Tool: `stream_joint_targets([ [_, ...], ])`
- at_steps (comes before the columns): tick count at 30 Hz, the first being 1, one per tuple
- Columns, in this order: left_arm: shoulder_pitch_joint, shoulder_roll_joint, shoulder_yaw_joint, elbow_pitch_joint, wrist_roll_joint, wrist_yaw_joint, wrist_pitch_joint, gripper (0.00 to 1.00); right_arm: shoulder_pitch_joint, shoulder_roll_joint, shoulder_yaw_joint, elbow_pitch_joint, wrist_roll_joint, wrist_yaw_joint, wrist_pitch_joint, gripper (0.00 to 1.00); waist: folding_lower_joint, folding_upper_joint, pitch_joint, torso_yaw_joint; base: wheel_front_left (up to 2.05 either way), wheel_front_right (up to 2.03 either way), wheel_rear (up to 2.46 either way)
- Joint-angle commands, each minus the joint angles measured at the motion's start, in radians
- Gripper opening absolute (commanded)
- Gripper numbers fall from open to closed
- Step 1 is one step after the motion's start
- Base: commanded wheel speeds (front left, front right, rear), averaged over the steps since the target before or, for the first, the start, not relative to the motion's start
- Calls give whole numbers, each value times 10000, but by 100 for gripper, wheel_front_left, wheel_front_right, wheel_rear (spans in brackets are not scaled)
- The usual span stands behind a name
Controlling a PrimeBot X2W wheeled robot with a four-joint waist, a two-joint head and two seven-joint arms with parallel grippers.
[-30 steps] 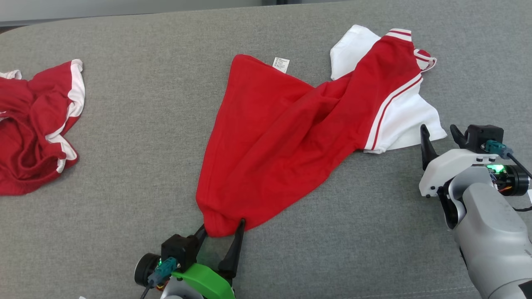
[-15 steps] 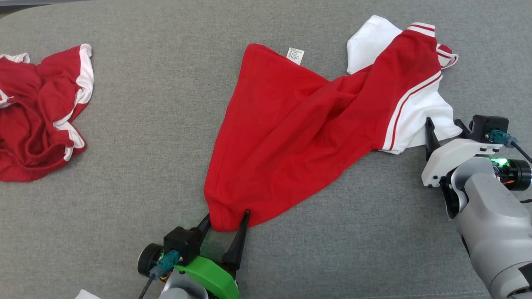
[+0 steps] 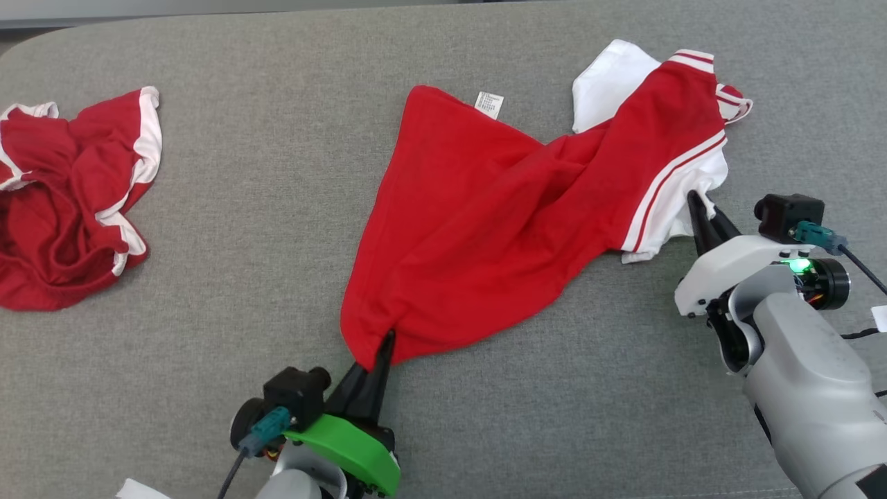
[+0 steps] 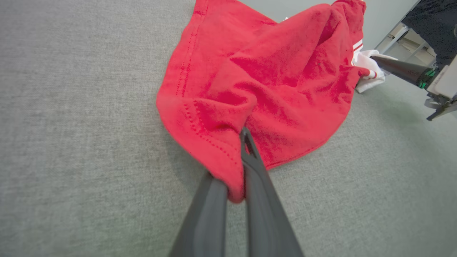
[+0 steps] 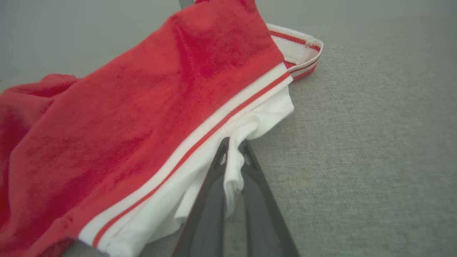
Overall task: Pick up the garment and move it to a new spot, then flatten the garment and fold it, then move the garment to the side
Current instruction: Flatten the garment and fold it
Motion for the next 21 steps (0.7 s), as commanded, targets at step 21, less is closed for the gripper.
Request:
stream_joint_targets([
  [21,-5514,1908,1449,220,-3128,-27,1005,0,-2956,93,-648,-2428,-589,-2,-28,0,0,0,455,-761,0,0,0],
])
